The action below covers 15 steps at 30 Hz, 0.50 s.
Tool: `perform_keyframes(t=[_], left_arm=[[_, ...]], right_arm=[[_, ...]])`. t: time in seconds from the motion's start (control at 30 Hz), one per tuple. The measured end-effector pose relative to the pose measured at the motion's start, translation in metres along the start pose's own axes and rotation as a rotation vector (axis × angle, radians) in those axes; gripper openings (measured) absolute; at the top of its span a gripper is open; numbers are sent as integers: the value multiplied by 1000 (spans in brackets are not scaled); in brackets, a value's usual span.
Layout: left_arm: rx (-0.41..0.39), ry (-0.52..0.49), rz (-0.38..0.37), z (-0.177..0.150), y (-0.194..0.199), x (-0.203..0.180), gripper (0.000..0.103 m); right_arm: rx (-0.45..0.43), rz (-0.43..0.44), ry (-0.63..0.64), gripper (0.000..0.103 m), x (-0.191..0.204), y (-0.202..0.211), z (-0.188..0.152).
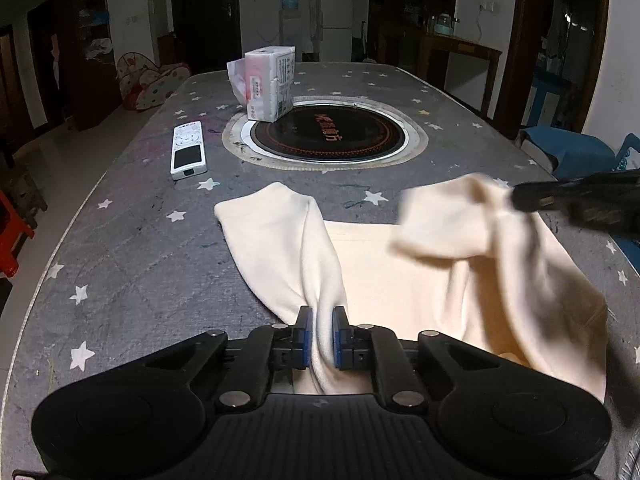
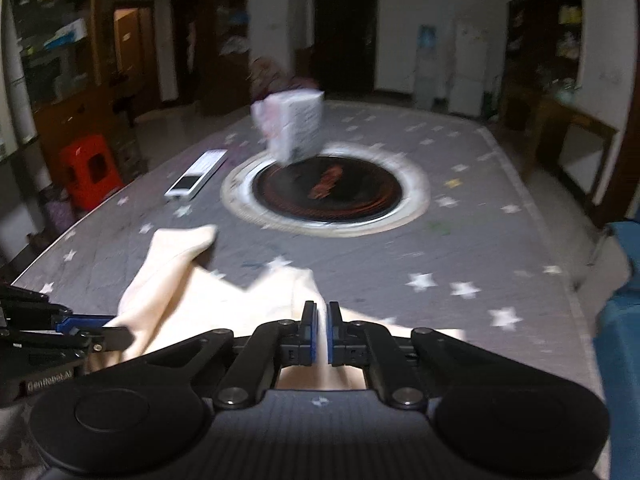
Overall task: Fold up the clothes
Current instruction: 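Close both grippers on the shirt hem edge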
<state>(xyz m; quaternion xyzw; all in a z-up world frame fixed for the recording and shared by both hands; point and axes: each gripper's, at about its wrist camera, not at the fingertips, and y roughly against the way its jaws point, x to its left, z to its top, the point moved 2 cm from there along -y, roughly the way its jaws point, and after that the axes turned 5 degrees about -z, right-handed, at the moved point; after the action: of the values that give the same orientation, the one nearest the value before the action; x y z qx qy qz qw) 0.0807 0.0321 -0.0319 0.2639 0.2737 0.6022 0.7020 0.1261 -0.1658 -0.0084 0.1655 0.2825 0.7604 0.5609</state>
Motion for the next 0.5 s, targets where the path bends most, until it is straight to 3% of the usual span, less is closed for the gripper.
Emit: perform_keyframes(t=[0.23,0.5], left_arm=[[-38,23,11,-4,20,8,9],[-53,27,66,-21,53,24,8]], right_arm=[[-65,-167,-59,4,-51,70,-27],[4,-341,-164,3,-100,123,-92]])
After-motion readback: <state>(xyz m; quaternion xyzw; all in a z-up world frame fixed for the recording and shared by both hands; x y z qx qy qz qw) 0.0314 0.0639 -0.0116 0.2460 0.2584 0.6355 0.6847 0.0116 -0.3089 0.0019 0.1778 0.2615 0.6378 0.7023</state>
